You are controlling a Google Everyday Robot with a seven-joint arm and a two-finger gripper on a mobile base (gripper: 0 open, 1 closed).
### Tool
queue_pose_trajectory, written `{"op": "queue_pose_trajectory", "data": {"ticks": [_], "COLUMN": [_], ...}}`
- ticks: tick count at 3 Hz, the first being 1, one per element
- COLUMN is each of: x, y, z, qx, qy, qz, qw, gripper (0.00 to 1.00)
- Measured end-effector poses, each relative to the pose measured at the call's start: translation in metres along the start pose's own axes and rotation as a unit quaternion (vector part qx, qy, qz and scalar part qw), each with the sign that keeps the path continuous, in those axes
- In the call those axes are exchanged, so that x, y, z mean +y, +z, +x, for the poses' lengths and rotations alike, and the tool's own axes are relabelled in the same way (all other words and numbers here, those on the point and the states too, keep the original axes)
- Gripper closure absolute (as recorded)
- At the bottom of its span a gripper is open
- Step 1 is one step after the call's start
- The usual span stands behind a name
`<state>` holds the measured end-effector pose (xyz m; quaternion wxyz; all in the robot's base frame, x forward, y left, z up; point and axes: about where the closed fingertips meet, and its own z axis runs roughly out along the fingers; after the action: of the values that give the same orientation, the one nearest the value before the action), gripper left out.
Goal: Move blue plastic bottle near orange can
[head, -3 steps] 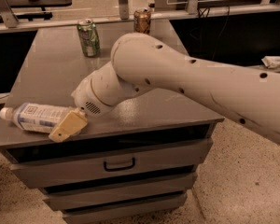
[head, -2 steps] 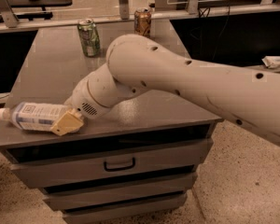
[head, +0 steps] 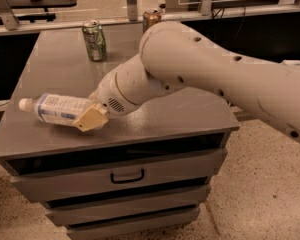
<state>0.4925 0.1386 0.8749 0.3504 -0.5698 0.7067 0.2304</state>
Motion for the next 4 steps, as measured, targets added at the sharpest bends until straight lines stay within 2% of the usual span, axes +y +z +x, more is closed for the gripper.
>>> {"op": "queue_pose_trajectory", "data": {"ticks": [1, 3, 4], "x": [-0.001, 0.002, -0.015], "y": [-0.004, -0.004, -0.039], "z": [0.0, 0.0, 0.021], "qx": [0.0, -0.003, 0.0], "qy": [-0.002, 0.002, 0.023], "qz": [0.004, 0.009, 0.053], "qw": [1.0, 1.0, 0.9983], "gripper": [1.0, 1.0, 1.0]}}
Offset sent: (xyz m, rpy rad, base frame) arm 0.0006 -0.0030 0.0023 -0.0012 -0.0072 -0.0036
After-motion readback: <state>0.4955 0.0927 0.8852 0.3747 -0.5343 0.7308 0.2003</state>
